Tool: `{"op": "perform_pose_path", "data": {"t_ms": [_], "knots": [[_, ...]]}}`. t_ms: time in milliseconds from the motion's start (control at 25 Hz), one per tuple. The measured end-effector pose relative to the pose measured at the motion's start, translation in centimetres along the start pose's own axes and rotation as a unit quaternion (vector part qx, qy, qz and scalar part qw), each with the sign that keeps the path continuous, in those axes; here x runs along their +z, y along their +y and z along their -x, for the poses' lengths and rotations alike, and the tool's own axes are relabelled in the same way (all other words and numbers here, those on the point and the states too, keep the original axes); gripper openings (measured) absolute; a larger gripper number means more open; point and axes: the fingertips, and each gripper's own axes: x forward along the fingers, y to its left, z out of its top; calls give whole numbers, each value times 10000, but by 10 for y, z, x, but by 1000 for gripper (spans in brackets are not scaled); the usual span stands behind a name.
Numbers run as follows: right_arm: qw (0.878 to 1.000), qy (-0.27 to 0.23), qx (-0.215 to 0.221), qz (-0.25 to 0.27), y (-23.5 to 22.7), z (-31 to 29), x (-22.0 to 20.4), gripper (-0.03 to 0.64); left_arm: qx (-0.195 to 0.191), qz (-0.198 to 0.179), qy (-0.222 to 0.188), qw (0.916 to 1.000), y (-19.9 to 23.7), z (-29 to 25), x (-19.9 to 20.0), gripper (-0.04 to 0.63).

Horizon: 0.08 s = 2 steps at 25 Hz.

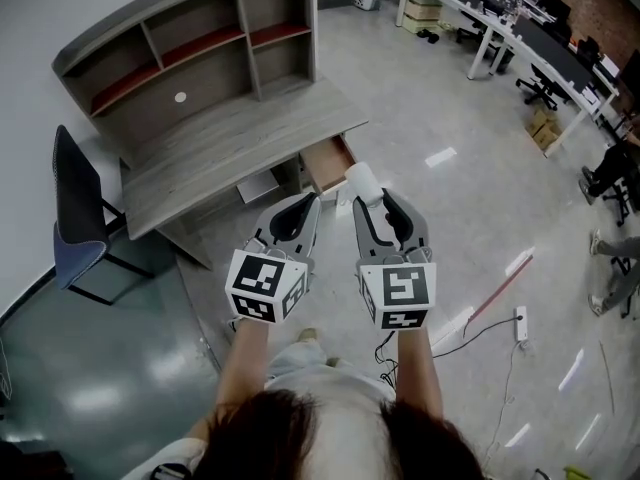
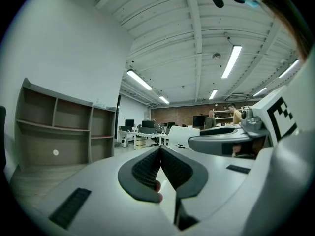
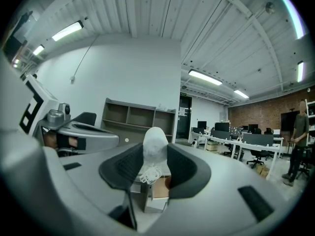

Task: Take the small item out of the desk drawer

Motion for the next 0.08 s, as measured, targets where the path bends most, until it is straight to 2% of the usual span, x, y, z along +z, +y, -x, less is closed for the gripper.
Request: {"op": "perform_pose_path", "data": {"t_ms": [80], "knots": [[10000,0,-10,1,2,-5,2,161,19,4,-14,10000,7,0,1,17]]}}
